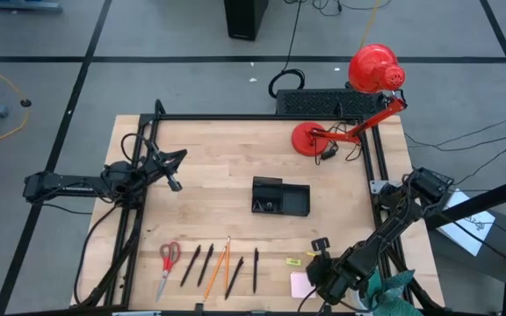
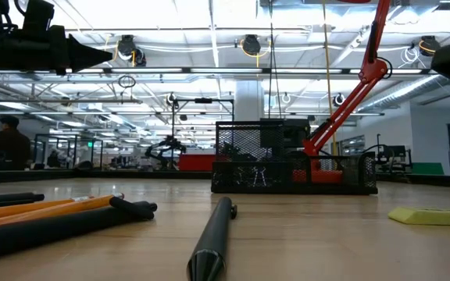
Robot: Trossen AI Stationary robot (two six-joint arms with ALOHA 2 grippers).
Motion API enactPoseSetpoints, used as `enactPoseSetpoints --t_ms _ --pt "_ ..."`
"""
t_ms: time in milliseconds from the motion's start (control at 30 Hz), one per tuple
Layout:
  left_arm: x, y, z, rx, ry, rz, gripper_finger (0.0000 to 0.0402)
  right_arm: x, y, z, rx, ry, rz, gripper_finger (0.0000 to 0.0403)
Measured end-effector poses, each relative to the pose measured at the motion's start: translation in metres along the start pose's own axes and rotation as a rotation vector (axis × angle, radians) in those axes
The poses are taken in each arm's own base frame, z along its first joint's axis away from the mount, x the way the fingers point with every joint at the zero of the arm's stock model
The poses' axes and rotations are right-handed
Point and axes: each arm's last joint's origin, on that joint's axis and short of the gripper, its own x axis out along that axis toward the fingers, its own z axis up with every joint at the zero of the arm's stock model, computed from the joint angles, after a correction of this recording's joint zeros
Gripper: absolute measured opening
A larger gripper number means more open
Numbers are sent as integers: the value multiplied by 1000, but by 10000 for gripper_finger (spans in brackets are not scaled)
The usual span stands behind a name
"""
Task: Pick and place office supplies into organizer
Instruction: Put the black binder clip into the black desk organizer
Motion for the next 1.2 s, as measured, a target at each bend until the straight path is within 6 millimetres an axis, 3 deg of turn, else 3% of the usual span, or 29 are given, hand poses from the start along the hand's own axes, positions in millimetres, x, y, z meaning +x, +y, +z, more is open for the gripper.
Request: enactPoseSetpoints --t_ms 233,667,967,1200 --pt "0 0 0 0 0 0 31 5 1 -1 -11 19 4 51" --pt "0 0 0 1 0 -1 31 18 3 -3 -22 71 0 83" --pt "0 0 0 1 0 0 31 17 -2 1 9 62 0 14" --pt "0 0 0 2 0 0 31 14 -3 1 11 55 0 10"
